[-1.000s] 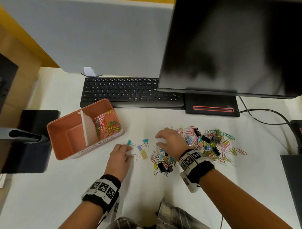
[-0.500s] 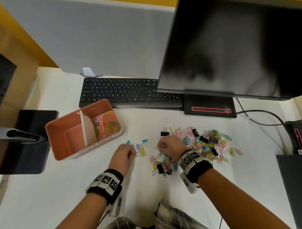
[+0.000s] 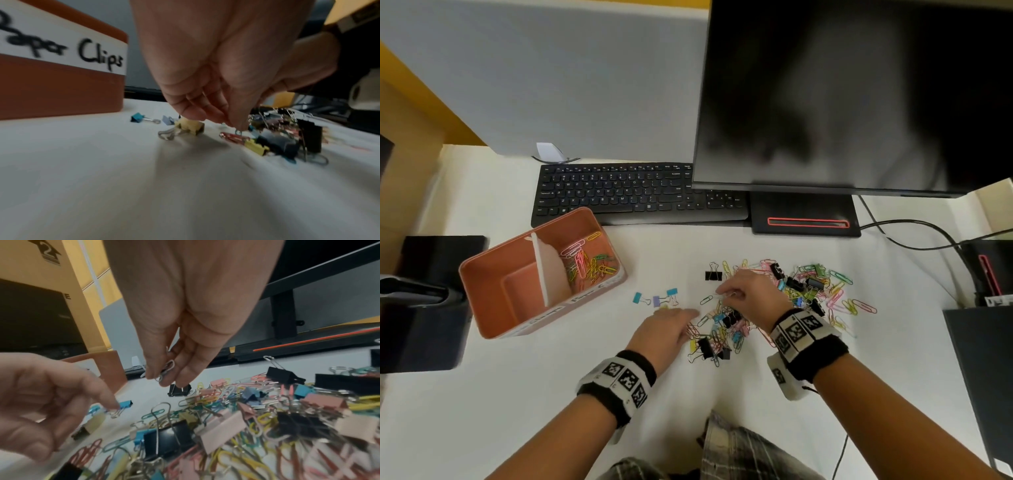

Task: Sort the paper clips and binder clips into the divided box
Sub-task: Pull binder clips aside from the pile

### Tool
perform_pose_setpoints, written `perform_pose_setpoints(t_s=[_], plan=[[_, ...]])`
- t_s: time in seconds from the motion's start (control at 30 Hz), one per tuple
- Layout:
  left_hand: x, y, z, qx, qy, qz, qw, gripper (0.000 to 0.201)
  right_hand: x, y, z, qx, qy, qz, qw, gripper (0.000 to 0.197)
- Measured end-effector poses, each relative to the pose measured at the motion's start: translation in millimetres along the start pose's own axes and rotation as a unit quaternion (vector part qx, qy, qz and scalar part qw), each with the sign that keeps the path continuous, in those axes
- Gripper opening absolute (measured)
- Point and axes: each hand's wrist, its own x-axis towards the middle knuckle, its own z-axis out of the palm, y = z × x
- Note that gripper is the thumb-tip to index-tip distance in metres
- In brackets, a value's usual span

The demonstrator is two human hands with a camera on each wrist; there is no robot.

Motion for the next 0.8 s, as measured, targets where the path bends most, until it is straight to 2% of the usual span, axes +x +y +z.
perform_pose_setpoints(t_s=[0.07, 0.2, 0.3, 0.4, 0.53, 0.8], plan=[[7.4, -0.1, 5.5, 0.040, -0.011, 0.003, 0.999, 0.035, 7.6, -10.6, 3.3, -0.049, -0.030, -0.024, 0.998, 0.021], [14.0, 3.0, 6.4, 0.066, 0.026, 0.034, 0.997, 0.014, 25.9, -20.8, 19.3, -0.114, -0.106, -0.054, 0.986, 0.020], [17.2, 3.9, 6.1, 0.093, 0.031, 0.014, 0.995, 0.013, 37.1, -16.8, 31.1, -0.170, -0.149, -0.059, 0.972, 0.024], [18.5, 2.5, 7.5, 0.116, 0.031, -0.001, 0.993, 0.014, 42.6, -8.0, 38.0, -0.188, -0.137, -0.050, 0.971, 0.028], [15.0, 6.2, 8.4, 0.138, 0.025, -0.002, 0.990, 0.018, 42.7, -3.2, 42.7, -0.209, -0.127, -0.044, 0.969, 0.022], [11.9, 4.8, 13.7, 0.037, 0.024, -0.030, 0.999, 0.020, 38.4, -4.6, 43.1, -0.197, -0.111, -0.031, 0.974, 0.018]])
